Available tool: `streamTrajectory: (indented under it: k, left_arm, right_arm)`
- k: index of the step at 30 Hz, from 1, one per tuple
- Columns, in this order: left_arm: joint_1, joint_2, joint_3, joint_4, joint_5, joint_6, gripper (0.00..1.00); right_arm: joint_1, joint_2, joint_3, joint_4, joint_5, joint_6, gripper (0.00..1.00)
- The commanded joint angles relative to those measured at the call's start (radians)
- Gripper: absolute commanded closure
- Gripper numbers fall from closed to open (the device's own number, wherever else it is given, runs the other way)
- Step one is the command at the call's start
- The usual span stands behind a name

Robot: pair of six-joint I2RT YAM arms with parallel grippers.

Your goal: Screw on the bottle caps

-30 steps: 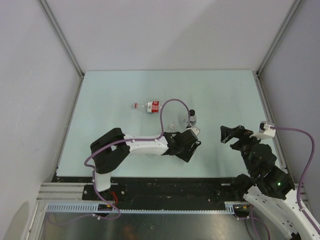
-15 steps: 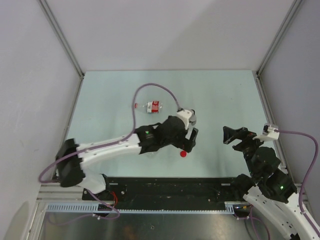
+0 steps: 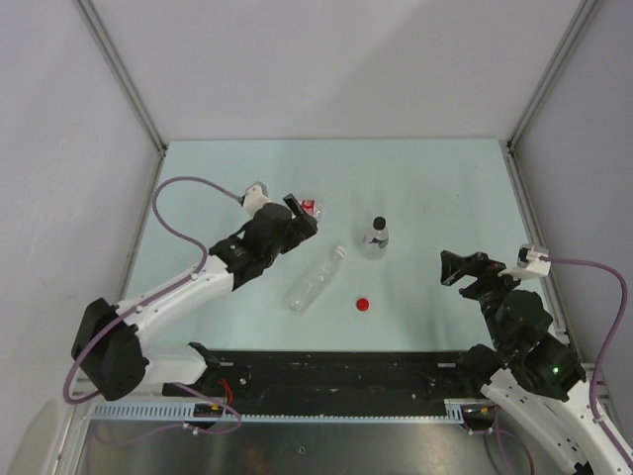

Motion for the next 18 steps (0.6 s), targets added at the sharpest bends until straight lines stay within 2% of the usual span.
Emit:
streamTrajectory:
  k: [1,5,7,18]
  left_arm:
    - [0.075,0.062,-0.087,0.207,0.086,-0.165,0.00]
    - [0.154,0.145,-0.211,0.517,0.199,-0.249,0.01]
    - [0.186,0.207,-0.219,0.595,0.219,-0.279,0.01]
    - [0.266,0.496,-0.087,0.634,0.160,-0.328,0.00]
  right_arm:
    - [-0.005,-0.001,-0.006,0.029,0.021,-0.013,0.01]
    - [-0.004,-0.003,-0.009,0.031,0.024,-0.019,0.01]
    - [-0.004,-0.005,-0.008,0.030,0.025,-0.021,0.01]
    - [-0.005,-0.026,-0.009,0.026,0.039,-0.022,0.01]
